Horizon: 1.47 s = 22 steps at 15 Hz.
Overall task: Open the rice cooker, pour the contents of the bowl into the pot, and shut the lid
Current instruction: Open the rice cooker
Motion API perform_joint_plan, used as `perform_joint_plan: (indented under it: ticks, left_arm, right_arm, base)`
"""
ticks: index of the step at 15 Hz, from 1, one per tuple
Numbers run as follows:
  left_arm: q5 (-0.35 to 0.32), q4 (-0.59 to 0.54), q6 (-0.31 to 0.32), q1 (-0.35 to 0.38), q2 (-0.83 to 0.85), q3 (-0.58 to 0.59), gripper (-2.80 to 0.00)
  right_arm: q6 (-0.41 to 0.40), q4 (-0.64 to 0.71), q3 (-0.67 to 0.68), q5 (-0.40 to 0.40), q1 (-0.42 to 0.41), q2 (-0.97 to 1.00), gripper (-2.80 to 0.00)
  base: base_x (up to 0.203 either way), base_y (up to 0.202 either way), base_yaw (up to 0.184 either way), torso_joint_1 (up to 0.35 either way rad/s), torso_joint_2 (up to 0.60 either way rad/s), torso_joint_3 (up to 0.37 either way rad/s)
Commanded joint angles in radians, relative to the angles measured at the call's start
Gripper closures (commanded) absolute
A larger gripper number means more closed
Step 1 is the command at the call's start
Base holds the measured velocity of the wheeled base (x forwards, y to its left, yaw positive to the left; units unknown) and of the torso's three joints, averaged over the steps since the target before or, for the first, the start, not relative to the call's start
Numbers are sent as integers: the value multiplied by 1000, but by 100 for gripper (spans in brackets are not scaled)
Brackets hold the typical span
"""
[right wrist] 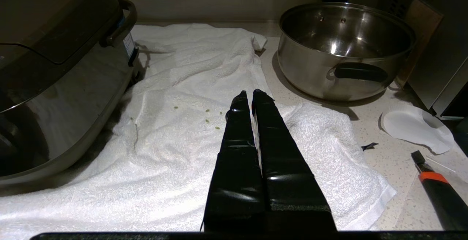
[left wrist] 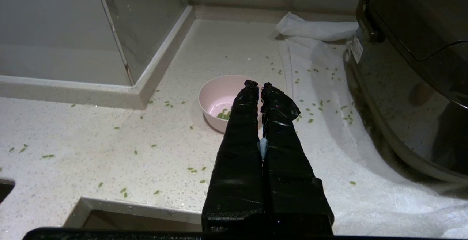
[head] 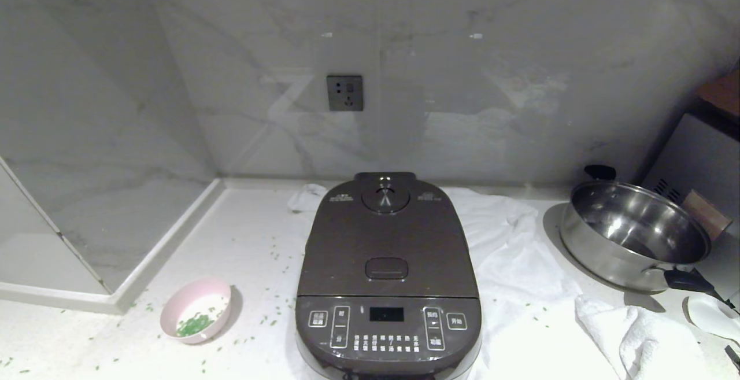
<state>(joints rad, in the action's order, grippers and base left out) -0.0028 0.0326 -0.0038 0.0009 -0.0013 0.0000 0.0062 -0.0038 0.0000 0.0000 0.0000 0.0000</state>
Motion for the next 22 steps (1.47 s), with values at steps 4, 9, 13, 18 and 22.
perform_joint_plan:
  ticks: [4, 9, 13, 18, 22]
  left_arm:
    - [0, 0, -1, 0, -1, 15, 0]
    - [0, 1, -1, 1, -1, 15, 0]
    - [0, 1, -1, 1, -1, 16, 0]
    - [0, 0, -1, -1, 0, 15, 0]
    - [0, 1, -1, 0, -1, 16, 0]
  right_arm:
    - [0, -1, 2, 0, 0, 0, 0]
    - [1, -1, 2, 0, 0, 1, 0]
    - [0, -1, 2, 0, 0, 0, 0]
    - [1, -1, 2, 0, 0, 1, 0]
    - [1, -1, 2, 0, 0, 1, 0]
  base:
    - [0, 0, 0, 0, 0, 0]
    - [0, 0, 0, 0, 0, 0]
    - [0, 0, 0, 0, 0, 0]
    - [0, 0, 0, 0, 0, 0]
    - [0, 0, 0, 0, 0, 0]
